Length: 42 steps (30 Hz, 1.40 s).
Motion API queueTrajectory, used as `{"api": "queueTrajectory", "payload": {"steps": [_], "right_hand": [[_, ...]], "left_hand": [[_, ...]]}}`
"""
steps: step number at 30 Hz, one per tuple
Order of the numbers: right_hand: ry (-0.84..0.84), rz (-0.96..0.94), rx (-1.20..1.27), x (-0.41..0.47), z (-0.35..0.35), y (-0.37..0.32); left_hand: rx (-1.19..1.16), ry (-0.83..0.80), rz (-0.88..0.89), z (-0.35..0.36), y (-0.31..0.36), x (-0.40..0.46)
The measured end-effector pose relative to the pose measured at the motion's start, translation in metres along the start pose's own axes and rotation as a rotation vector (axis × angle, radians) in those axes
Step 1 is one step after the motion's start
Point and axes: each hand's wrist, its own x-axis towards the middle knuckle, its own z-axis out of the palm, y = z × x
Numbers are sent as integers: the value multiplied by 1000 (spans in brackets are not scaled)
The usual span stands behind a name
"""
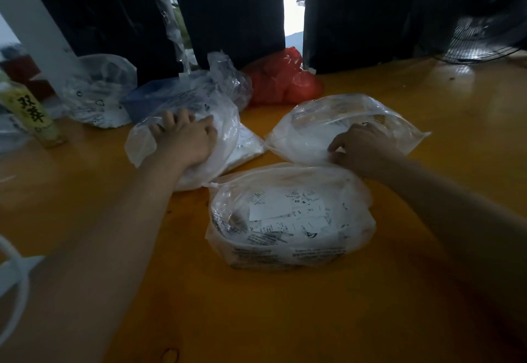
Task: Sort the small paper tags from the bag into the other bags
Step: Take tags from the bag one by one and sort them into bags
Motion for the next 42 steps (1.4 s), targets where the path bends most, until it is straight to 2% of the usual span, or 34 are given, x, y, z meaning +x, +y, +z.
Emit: {"api": "queueTrajectory", "payload": {"steps": [2, 6, 8, 10, 12, 15, 19, 22, 25, 27, 29, 33, 37, 39, 42], "right_hand": [[122, -23, 4, 3, -3, 2], [226, -24, 40, 0, -10, 3], [208, 1, 65, -3, -14, 5], [129, 0, 95, -5, -20, 8], [85, -3, 133, -8, -27, 10], [114, -53, 209, -13, -38, 13], [166, -9, 521, -23, -46, 6], [42, -30, 782, -30, -49, -10], [-137, -214, 856, -35, -54, -31], [-218, -270, 889, -34, -52, -43], [-237, -294, 923, -32, -49, -52], [-262, -288, 981, -35, -43, -58], [-280, -239, 1057, -39, -39, -57], [-258, -192, 1068, -39, -40, -54], [-129, -8, 949, -33, -41, -40]], "left_hand": [[-83, 94, -16, -5, -1, -3], [-310, 580, 27, -12, 5, -27], [-380, 760, 151, -15, 15, -44], [-457, 821, 340, -17, 29, -59], [-559, 754, 505, -15, 41, -76], [-757, 481, 589, -6, 51, -96], [-1069, 87, 365, 6, 55, -104], [-1218, 23, 276, 11, 56, -102], [-1313, -144, 226, 9, 59, -102], [-1335, -253, 179, 5, 62, -104], [-1355, -280, 154, 2, 65, -107], [-1482, -187, 126, 5, 63, -109], [-1555, -227, 109, 3, 64, -113], [-1552, -243, 124, 2, 66, -115], [-1541, -239, 99, 5, 66, -117]]}}
